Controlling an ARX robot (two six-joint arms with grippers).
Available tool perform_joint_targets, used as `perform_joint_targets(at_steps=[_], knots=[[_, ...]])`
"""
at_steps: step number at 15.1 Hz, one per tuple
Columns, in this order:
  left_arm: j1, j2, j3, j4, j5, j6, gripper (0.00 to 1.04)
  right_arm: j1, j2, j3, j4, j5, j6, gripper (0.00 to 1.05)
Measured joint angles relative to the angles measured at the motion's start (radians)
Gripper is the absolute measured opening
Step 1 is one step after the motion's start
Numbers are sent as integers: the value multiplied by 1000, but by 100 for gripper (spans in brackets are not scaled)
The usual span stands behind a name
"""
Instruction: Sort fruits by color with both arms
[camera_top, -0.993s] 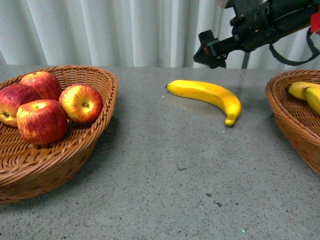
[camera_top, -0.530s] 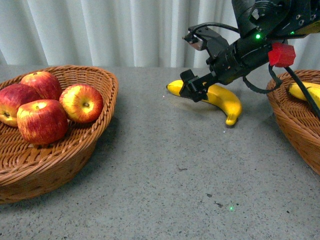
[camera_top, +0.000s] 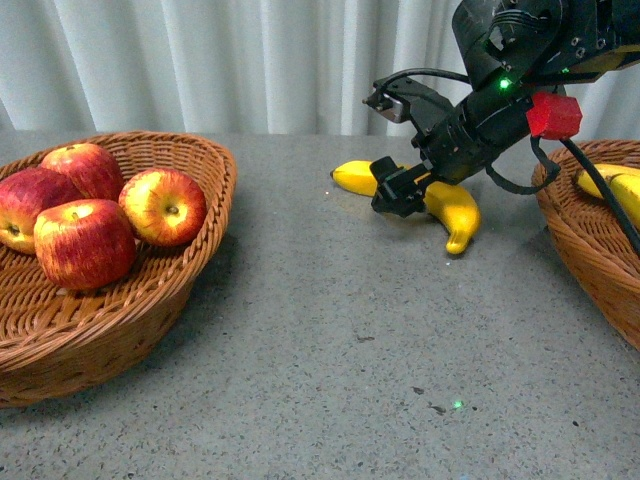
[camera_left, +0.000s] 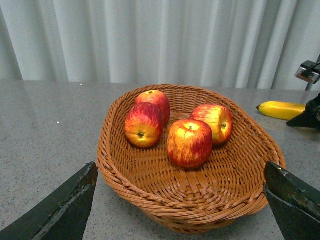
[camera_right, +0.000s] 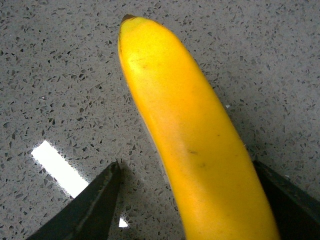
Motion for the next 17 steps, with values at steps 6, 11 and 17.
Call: perform_joint_targets(at_steps=[6,11,17], knots=[[0,0,0,0,0,0,98,-11,-34,-43,183,-12,73,33],[0,0,0,0,0,0,98,-142,-438,-382,608,-92,384,33],[0,0,0,0,0,0,98,-392,-838,-927,567,-71,187,33]])
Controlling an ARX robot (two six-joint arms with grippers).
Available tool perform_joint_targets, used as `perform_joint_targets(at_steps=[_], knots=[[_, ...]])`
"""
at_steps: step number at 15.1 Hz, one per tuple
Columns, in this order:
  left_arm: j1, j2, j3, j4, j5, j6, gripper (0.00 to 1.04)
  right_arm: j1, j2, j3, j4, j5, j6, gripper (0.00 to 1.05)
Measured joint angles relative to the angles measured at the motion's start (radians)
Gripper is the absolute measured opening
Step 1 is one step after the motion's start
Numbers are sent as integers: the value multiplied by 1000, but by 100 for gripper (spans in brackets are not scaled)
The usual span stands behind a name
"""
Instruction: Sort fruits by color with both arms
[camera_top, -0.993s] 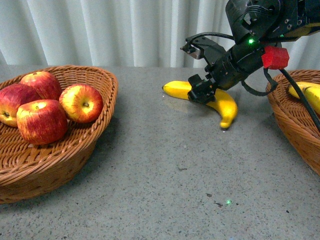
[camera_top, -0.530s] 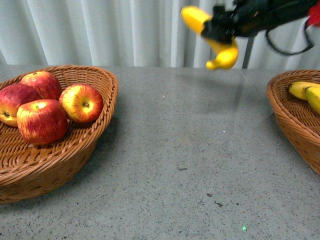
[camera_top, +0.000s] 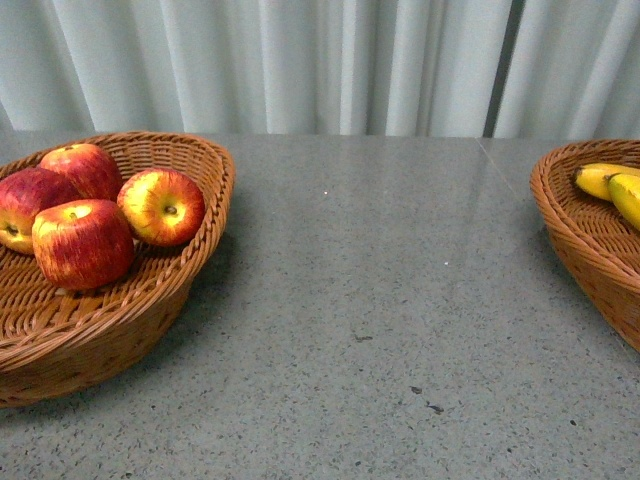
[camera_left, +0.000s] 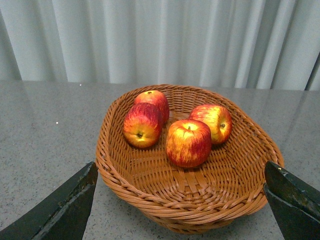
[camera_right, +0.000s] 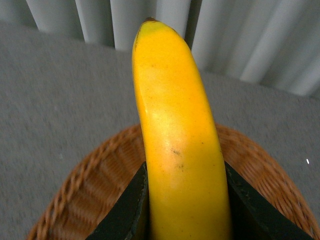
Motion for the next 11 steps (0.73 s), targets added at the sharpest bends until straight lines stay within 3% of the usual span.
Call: perform_joint_targets(at_steps=[4,5,10,11], knots=[[0,0,0,0,0,0,98,-69,-92,-177,-61,7,-219,33],[0,0,0,0,0,0,98,-74,-92,-198,-70,8,-246,39],[0,0,0,0,0,0,98,-85,-144,-196,-31,-48,-225,100],[0,0,0,0,0,0,98,-90,-173,-196,-14,-68,-198,98]])
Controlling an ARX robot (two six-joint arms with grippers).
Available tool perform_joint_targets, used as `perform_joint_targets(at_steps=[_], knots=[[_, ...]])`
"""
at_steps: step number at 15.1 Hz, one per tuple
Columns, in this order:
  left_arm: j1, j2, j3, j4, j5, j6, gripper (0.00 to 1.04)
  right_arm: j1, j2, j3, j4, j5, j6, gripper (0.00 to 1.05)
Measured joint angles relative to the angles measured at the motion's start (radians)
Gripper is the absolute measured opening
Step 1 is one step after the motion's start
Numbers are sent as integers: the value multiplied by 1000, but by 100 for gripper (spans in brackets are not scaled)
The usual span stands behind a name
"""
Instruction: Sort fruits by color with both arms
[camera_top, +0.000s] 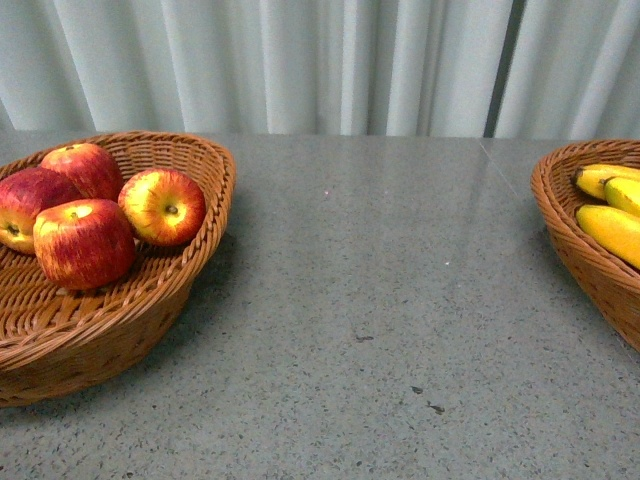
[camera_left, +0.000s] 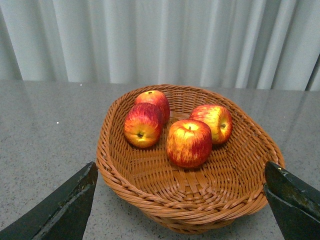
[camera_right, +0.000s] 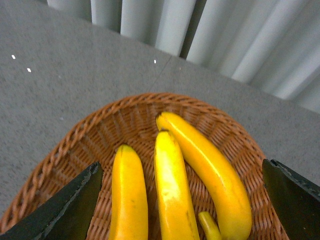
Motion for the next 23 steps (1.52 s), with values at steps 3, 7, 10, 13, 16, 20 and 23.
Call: perform_joint_targets(at_steps=[3,7,10,13,16,20,23], knots=[[0,0,0,0,0,0,98,-5,-172,-11,34,-47,104,98],[0,0,0,0,0,0,98,103,-553,-252,89,214,285,75],[0,0,0,0,0,0,98,146,-924,-526,-25,341,399,37],[0,0,0,0,-2,0,98,241,-1032,-629,8,423,415,2],[1,0,0,0,0,0,98,239,-1095,-697,8,424,417,2],[1,0,0,0,0,0,98,239,-1163,-752,-9,423,417,2],[1,0,0,0,0,0,98,239,-1209,-777,-24,423,417,2]])
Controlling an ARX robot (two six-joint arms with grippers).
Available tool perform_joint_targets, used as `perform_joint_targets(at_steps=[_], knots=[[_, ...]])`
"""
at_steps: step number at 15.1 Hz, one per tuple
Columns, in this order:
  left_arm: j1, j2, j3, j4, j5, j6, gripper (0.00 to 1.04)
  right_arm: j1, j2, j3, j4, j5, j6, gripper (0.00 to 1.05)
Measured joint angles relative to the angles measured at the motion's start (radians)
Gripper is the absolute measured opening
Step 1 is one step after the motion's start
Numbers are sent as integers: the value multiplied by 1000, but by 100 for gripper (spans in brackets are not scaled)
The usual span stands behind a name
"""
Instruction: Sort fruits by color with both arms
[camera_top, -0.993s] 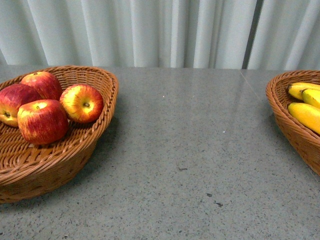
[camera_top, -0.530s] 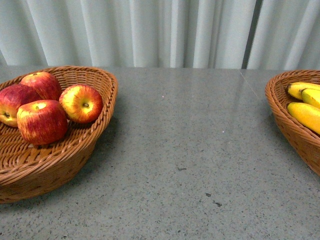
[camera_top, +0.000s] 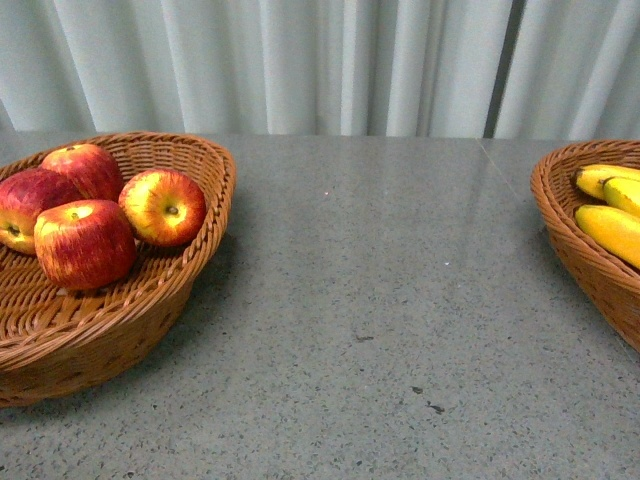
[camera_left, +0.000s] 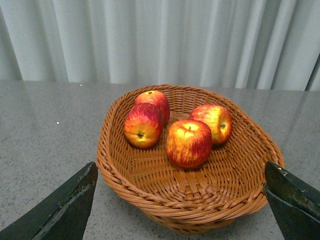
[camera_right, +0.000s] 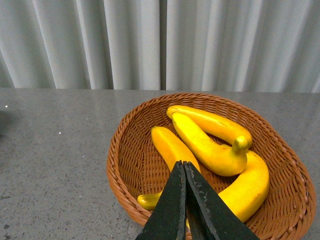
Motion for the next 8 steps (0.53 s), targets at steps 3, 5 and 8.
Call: perform_joint_targets(at_steps=[3,5,8], knots=[[0,0,0,-1,-1,0,98,0,-165,-21,-144,-2,0,2],[0,0,0,0,0,0,98,0,-189,-45,-153,1,1,2],[0,0,0,0,0,0,98,0,-192,-45,-144,0,1,2]])
